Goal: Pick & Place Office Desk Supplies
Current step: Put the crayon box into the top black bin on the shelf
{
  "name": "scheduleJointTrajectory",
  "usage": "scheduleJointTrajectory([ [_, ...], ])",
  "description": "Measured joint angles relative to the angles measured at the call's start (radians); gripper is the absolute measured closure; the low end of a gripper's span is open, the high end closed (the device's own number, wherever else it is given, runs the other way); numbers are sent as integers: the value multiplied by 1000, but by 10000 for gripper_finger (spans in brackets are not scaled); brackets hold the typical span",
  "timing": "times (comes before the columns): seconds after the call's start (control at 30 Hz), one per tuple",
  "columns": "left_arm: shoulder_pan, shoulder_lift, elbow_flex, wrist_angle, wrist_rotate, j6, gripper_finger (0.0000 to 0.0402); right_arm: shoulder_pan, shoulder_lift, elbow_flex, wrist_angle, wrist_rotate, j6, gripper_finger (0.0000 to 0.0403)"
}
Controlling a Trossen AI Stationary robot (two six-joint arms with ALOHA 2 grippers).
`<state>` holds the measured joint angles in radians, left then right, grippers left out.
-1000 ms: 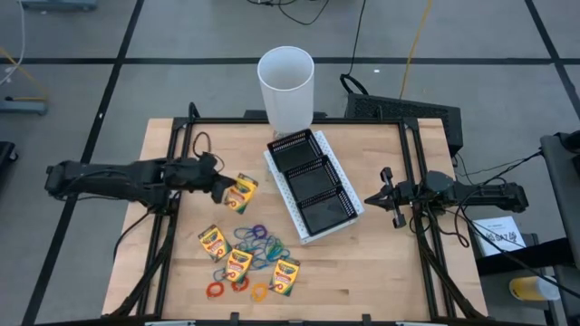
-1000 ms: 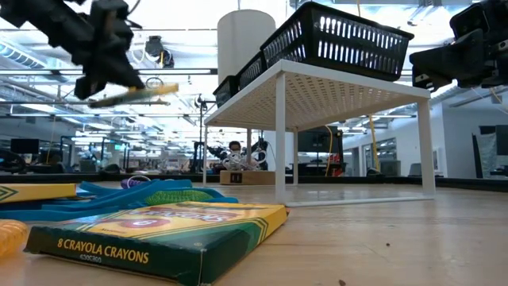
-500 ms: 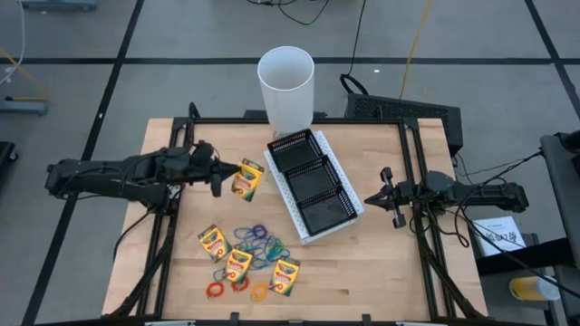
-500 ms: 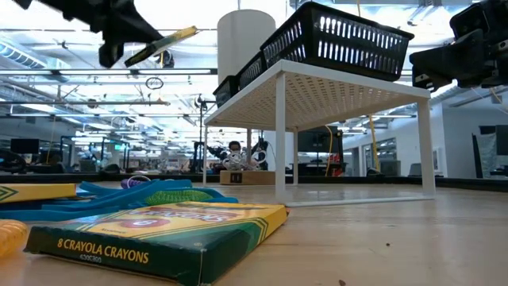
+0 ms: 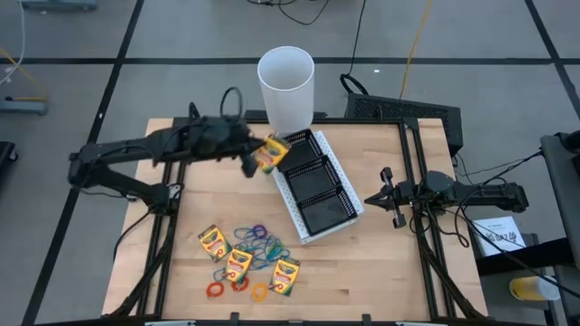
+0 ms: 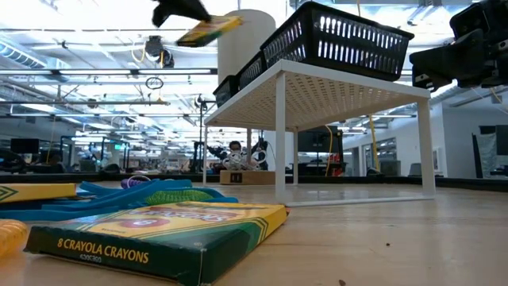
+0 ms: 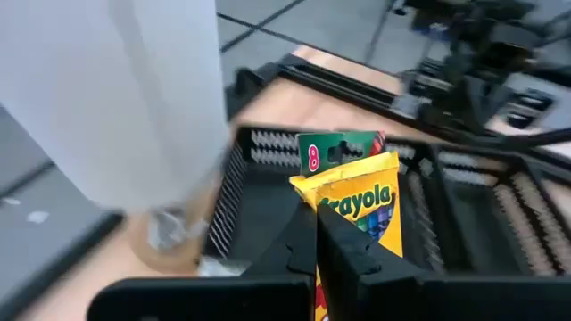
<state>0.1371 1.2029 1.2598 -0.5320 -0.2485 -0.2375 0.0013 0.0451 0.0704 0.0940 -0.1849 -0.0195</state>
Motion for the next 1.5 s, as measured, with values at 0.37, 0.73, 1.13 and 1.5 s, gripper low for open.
scheduleJointTrajectory([
  [0.37, 93, 390, 389, -170, -44, 181, 401, 0, 0, 0, 0, 0, 0, 403],
  [0.73, 106, 530, 487, -243, -84, 217, 401, 0, 0, 0, 0, 0, 0, 403],
  [1.13, 95, 560, 484, -300, -25, 152, 397, 0, 0, 0, 0, 0, 0, 403],
  [1.5, 76, 563, 484, -282, -13, 154, 381, 0, 0, 0, 0, 0, 0, 403],
])
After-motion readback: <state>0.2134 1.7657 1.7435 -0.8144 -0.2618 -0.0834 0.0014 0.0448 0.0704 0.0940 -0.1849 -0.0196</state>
